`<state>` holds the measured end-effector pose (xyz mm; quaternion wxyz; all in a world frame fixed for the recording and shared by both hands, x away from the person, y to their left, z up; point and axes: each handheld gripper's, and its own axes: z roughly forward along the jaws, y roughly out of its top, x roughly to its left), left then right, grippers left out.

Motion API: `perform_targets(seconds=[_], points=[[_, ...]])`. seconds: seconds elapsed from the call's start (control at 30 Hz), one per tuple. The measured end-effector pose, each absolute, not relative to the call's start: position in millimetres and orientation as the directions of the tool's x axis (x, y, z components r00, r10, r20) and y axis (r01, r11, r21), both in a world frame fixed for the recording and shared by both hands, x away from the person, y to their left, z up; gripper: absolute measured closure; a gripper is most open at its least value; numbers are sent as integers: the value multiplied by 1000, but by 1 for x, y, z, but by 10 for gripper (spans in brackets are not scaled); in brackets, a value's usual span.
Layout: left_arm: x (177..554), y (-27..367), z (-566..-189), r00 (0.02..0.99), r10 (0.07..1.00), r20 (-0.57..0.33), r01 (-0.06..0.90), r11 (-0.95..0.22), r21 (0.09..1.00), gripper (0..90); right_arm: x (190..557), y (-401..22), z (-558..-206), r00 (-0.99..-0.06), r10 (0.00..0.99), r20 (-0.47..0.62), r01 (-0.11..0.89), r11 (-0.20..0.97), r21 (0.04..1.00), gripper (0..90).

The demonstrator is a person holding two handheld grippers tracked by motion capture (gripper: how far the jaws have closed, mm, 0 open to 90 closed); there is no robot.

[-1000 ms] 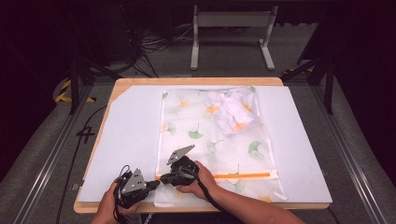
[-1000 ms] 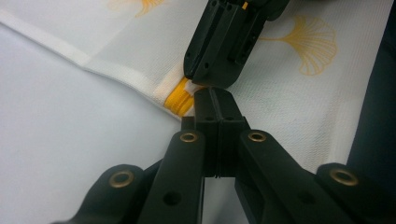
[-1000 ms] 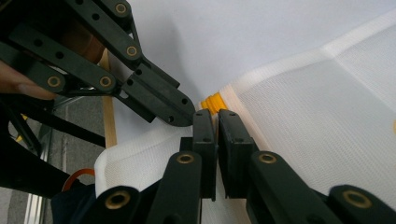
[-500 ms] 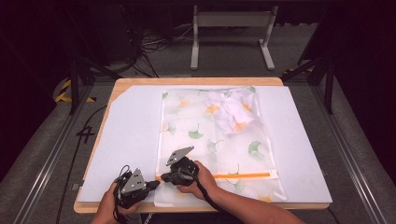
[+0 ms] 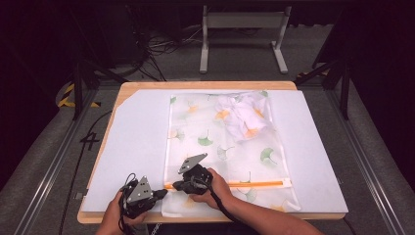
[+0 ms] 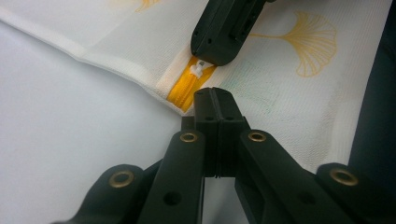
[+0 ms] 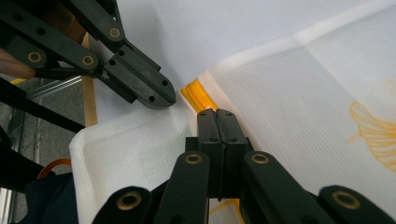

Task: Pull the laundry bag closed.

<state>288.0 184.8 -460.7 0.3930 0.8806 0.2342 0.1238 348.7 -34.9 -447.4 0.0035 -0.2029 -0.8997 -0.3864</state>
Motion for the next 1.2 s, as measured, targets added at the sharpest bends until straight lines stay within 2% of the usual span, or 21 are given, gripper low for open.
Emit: perform_targets(seconds=[1.2], points=[[289,185,-461,863,505,33,313,-584,749,900,347,-91,-434,-909,399,120,373,651,661,900]])
